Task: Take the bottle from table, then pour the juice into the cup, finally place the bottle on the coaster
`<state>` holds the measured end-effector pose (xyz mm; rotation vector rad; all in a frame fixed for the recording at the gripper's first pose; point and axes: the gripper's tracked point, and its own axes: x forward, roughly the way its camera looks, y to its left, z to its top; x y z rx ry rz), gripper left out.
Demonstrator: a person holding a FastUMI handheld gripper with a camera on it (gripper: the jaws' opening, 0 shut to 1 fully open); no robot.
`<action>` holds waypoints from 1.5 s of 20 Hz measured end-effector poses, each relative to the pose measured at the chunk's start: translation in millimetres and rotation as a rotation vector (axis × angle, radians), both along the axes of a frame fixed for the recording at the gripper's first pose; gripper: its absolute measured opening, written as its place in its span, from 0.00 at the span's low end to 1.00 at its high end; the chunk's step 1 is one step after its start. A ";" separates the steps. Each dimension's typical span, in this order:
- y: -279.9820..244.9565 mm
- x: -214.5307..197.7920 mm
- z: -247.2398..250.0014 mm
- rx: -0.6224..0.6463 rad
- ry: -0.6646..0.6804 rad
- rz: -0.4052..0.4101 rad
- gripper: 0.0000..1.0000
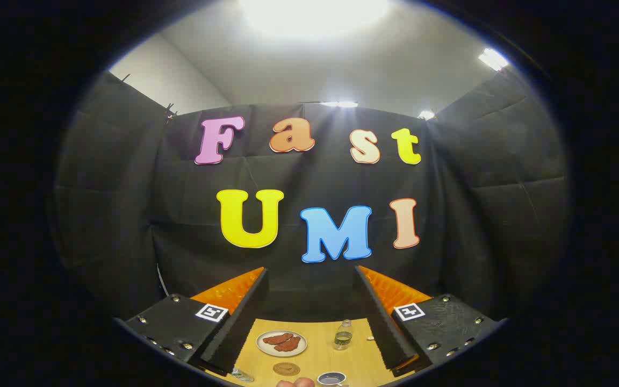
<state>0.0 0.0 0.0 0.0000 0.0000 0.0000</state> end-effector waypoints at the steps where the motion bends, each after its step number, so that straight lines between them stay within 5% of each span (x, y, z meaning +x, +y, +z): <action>1: -0.9 3.8 -1.7 -0.006 -0.002 0.002 0.97; 15: 35.9 33.2 -21.5 -0.091 -0.049 -0.101 0.97; 30: 139.8 -14.3 -208.5 -0.076 -0.008 -0.021 0.97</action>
